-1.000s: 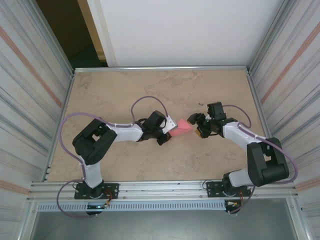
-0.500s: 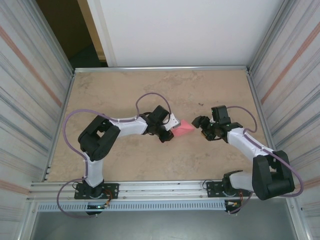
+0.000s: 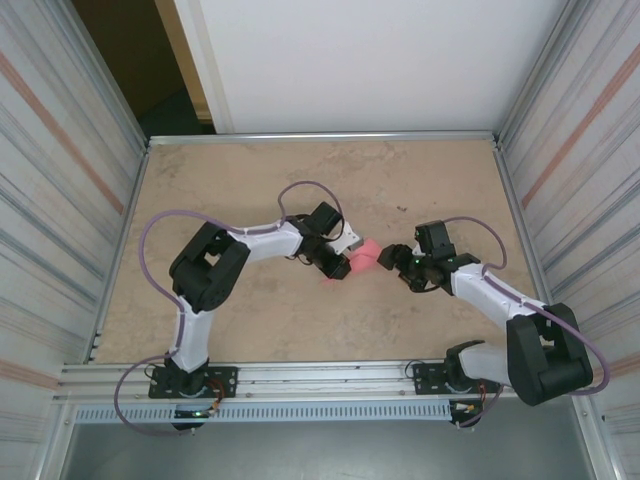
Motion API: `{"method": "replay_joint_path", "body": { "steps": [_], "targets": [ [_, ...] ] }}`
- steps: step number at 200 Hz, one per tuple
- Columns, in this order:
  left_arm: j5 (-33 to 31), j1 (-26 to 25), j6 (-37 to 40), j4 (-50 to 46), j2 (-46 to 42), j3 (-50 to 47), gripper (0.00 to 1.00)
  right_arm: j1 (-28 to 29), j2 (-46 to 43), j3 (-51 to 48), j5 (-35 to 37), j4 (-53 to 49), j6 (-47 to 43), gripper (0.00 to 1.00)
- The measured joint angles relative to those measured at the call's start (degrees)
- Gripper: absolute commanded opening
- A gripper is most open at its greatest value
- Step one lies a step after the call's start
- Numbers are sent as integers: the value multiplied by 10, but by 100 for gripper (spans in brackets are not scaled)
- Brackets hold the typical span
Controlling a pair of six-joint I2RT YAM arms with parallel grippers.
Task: Fold a paper plane with a square sheet of paper (pick it up from the middle)
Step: Fold the wing for the fifth time at the center of the table.
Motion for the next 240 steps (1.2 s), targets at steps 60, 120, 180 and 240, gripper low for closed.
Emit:
{"method": "replay_joint_path", "body": {
  "steps": [60, 120, 180, 240],
  "targets": [
    [34, 46, -147, 43, -3, -26, 11, 40, 54, 25, -19, 14, -27, 69],
    [42, 46, -240, 60, -5, -34, 12, 53, 156, 105, -39, 29, -40, 65],
    [54, 46, -262, 52, -5, -33, 12, 57, 232, 161, -47, 29, -53, 62],
    [63, 46, -276, 46, -2, -31, 12, 61, 276, 194, -47, 29, -64, 59]
  ]
}}
